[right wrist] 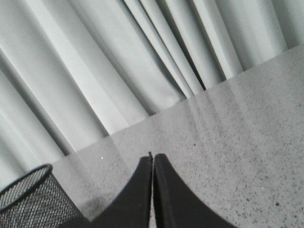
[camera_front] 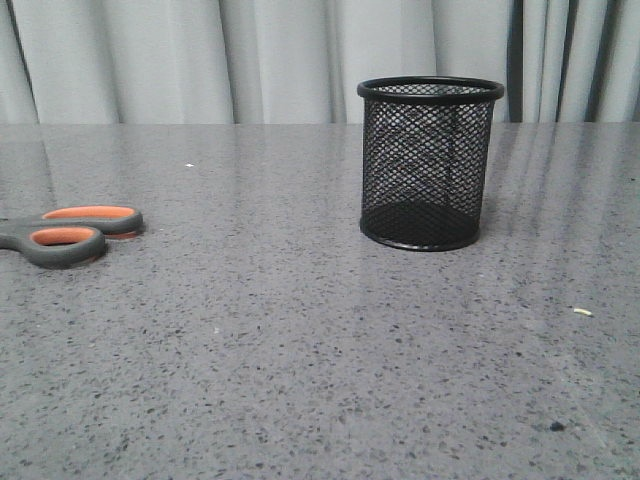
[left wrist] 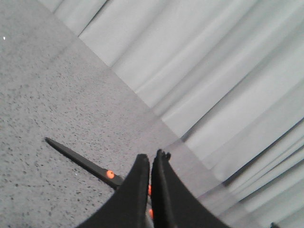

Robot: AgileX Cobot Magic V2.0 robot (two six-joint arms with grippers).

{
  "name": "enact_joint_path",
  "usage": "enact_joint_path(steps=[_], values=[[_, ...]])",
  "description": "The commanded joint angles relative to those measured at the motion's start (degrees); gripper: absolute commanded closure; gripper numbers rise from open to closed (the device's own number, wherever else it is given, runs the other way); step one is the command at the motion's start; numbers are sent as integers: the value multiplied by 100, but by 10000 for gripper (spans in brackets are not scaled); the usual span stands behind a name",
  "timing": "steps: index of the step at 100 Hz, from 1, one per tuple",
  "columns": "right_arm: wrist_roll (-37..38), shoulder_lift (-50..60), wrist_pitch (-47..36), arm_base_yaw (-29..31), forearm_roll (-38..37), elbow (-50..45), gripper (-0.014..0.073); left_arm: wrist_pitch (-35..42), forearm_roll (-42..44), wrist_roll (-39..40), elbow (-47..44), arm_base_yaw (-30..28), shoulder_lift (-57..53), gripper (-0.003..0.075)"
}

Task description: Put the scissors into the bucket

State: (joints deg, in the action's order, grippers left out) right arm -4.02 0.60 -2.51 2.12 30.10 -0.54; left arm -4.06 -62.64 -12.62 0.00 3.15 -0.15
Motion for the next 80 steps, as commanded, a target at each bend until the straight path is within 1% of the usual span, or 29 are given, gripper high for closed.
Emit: enact_joint_path(steps=[1,5,12,19,27,32,39,44,46,51,54,58,63,70,75,80], values=[[-8,128,-399,26,60,121,638,141,-707,49,-162,-2,-146,740],[-8,102,-180,26,60,242,638,-68,-682,49,-69,-2,-146,740],[-52,-15,287,26,-21,554,638,-382,-551,-205,166,-2,-146,740],[-151,-257,723,26,-146,931,638,-561,-369,-677,475,-2,-124,739],[-310,-689,1250,26,-440,1452,638,-768,-221,-1436,895,-2,27,737],[-481,-988,1646,26,-566,1788,638,-1034,-82,-1814,1194,-2,183,720],[-854,-1431,2210,26,-587,2260,638,-1525,148,-2263,1626,-2,528,647],[-1055,-1724,2517,26,-587,2567,631,-1853,323,-2528,1956,-2,845,553],[-1096,-1842,2617,26,-587,2690,620,-1969,392,-2634,2036,-2,999,527],[-1119,-2089,2808,26,-573,2958,571,-2208,550,-2803,2354,-2,1374,427],[-1119,-2209,2898,4,-576,3099,516,-2365,617,-2883,2506,-2,1599,391],[-1119,-2365,3014,-41,-567,3293,450,-2545,701,-2977,2739,-2,1935,363],[-1119,-2519,3103,-123,-552,3488,335,-2736,738,-3085,2995,53,2281,363],[-1119,-2677,3196,-258,-542,3717,218,-2867,842,-3114,3354,259,2676,364],[-1119,-2724,3248,-341,-542,3837,172,-3095,1248,-3145,3649,440,2947,364],[-1119,-2733,3244,-419,-542,3891,155,-3439,1723,-3145,3980,637,3254,363]])
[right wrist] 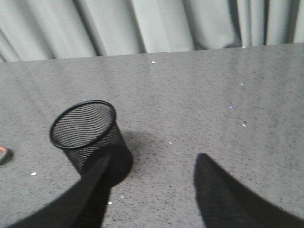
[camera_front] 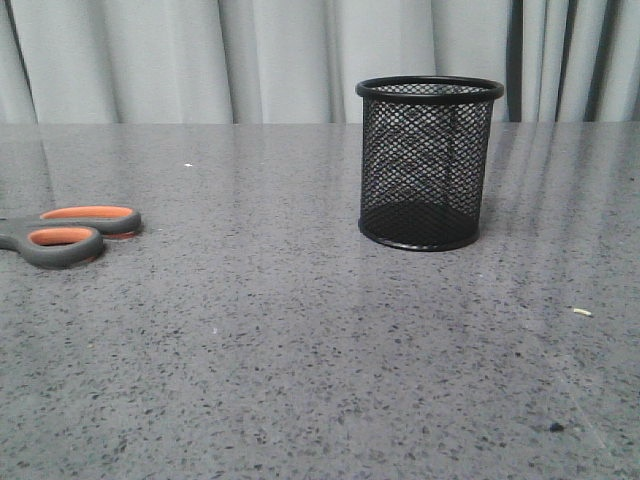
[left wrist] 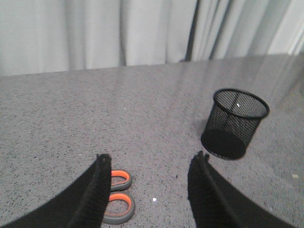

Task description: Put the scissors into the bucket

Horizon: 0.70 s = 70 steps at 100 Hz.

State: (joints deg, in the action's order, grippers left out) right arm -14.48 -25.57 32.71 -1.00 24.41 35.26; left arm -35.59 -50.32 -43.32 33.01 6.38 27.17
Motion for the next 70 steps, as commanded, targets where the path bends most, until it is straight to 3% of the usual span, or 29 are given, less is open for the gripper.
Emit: enact_joint_path(steps=[1,25,35,54,70], values=[[-73,-116,-280,-110,27,324,155,-341,558,-75,729,337,617,363],[-73,-116,-222,-168,77,337,156,-2090,2534,-144,2389,1106,2495,363],[-73,-116,-175,-177,77,337,156,-2732,3500,-545,2969,1342,3228,363],[-73,-116,-175,-177,77,337,156,-2877,4849,-1708,3437,1637,4147,363],[-73,-116,-175,-383,77,337,156,-2988,5114,-2015,3513,1599,4790,363]])
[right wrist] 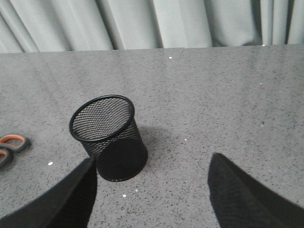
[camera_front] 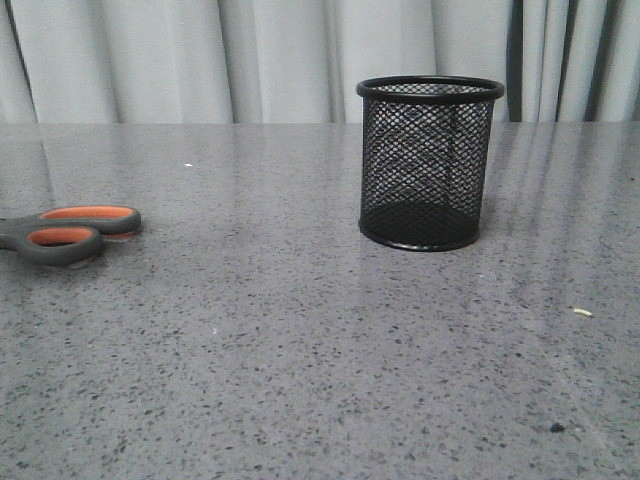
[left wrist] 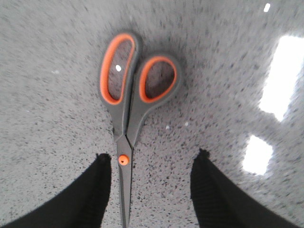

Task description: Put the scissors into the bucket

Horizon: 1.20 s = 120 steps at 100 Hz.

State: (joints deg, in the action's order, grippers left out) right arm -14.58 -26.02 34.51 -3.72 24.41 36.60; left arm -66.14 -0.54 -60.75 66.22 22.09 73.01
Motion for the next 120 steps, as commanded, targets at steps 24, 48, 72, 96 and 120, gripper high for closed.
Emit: enact_joint_path(steps=[24,48,72,96,120], values=[[-63,-72,-320,-252,77,203,156,105,182,-917,192,-65,850,363],[-63,-72,-307,-252,77,193,156,206,54,-952,212,-481,1110,363],[-63,-72,-320,-252,77,146,156,231,-557,-1907,305,-707,1159,363],[-63,-72,-320,-252,77,146,156,243,-619,-1908,632,-707,1535,363],[-63,-72,-290,-403,77,146,156,73,-720,-1908,827,-707,1831,363]])
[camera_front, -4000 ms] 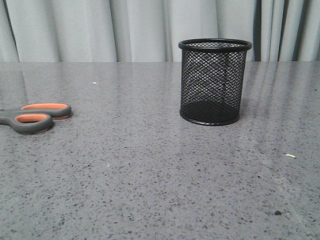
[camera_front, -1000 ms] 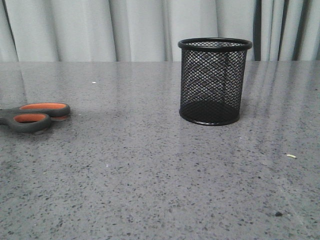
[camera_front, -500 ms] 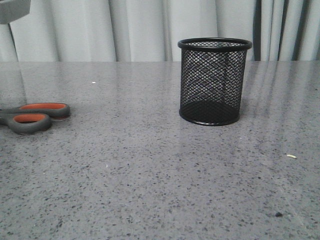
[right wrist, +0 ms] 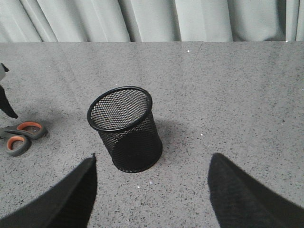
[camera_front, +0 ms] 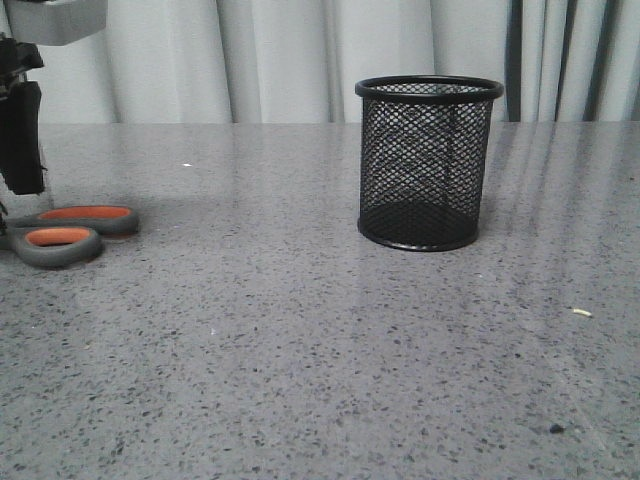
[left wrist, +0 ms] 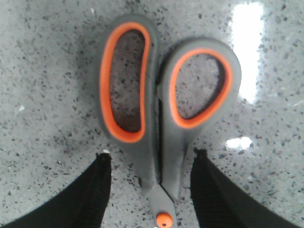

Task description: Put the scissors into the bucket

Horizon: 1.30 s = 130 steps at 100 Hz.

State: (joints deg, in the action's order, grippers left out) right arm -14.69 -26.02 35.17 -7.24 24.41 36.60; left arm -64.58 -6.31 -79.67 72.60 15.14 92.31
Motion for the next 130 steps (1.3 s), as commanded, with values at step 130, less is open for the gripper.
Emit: enact_joint_path(steps=[130], values=[[-51,-72,-150,-48,77,146,156,-246,-11,992,189,-85,195,337]])
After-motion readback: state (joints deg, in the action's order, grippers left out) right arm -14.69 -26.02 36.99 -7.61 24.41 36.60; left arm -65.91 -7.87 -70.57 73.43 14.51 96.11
